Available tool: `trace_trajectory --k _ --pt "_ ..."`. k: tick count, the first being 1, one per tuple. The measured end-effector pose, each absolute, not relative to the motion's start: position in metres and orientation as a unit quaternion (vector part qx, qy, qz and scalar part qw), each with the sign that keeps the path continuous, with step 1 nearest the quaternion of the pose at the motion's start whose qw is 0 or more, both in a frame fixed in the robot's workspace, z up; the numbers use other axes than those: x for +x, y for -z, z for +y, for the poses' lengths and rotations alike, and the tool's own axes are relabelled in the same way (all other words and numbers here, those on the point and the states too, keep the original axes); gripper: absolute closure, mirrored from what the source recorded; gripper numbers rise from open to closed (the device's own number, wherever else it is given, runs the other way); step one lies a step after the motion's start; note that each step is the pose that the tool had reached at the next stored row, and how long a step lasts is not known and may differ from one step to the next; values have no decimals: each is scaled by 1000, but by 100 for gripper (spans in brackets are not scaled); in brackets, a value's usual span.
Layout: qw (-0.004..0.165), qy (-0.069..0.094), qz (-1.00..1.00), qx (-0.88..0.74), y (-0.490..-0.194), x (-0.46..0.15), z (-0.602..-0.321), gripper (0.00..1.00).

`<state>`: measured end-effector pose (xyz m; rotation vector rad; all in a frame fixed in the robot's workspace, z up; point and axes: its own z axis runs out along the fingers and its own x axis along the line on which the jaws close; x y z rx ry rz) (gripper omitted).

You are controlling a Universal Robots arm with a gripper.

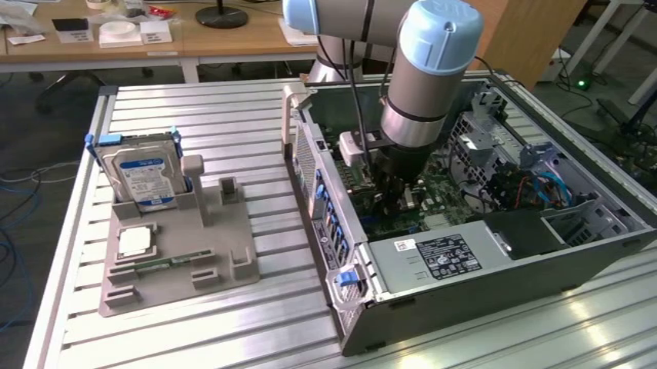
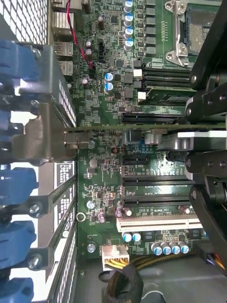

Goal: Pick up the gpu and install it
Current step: 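Insert the gpu into the slot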

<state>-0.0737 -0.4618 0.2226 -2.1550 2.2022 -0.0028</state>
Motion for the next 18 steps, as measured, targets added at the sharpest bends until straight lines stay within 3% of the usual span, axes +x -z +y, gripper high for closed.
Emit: trace_trajectory --k 18 --pt "28 3 714 -699 -216 -74 -462 72"
